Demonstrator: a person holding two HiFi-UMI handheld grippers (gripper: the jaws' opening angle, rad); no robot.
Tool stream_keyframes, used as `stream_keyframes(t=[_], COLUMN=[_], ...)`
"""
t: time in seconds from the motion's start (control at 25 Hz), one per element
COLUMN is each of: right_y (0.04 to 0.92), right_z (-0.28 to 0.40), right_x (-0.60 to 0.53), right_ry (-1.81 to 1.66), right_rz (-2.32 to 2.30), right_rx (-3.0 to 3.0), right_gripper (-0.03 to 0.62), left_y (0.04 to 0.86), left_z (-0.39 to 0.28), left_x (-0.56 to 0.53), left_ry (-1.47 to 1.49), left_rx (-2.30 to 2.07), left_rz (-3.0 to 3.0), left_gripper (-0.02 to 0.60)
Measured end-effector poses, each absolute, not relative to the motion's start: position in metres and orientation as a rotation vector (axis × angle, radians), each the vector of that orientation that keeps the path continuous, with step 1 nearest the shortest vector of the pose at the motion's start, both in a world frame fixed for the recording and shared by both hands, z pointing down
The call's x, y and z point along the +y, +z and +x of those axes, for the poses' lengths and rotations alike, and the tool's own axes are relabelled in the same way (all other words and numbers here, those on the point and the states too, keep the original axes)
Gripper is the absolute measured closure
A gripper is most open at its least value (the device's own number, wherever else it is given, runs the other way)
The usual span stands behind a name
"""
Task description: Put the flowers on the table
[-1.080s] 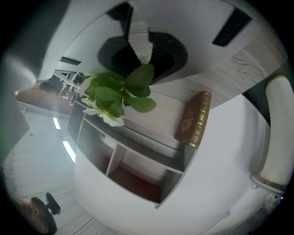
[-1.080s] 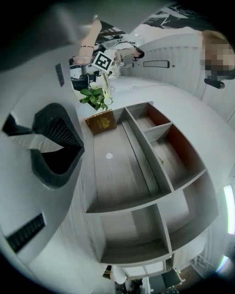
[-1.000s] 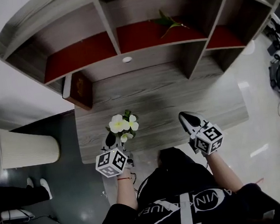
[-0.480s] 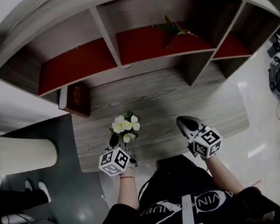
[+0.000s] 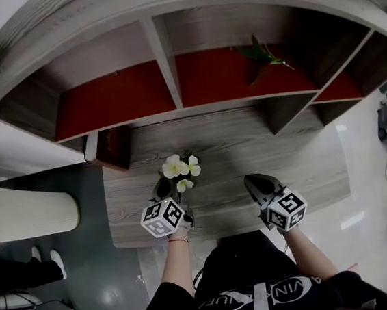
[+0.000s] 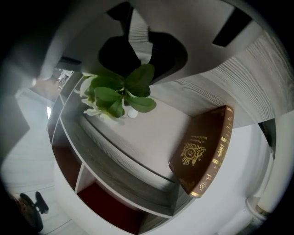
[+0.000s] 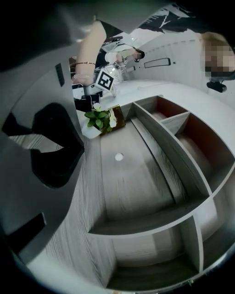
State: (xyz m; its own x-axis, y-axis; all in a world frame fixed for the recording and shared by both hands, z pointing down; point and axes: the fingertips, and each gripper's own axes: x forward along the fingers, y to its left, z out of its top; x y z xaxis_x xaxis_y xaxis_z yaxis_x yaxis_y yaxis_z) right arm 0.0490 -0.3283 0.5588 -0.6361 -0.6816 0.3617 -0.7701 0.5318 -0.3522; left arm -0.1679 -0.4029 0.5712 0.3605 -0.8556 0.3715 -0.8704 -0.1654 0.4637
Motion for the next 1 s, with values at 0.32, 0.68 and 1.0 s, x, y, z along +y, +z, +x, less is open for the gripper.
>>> stream_keyframes(t=[0.32,0.68,1.0], right_y=[0.563,0.575,0.578], right_z=[0.035,0.035,0.035], right_x=[-0.340,-0.347,-0.349], right_ry=[0.776,0.781,0.804], right_rz=[1.202,1.181,1.179], right_rx=[-2.642,-2.623,-2.615], right_gripper=[0.583,0.583,0.583], left_y=[0.578,0.590,0.595], left_z=[-0.165,-0.163,-0.163], left_x=[-0.455,-0.494,-0.513], left_ry=[-0.001,-0.001,-0.043], left_rx=[-1.501,-1.507,-1.479], left_rz=[1.976,1.926,1.852], left_gripper=[0.538,0.537,0.531])
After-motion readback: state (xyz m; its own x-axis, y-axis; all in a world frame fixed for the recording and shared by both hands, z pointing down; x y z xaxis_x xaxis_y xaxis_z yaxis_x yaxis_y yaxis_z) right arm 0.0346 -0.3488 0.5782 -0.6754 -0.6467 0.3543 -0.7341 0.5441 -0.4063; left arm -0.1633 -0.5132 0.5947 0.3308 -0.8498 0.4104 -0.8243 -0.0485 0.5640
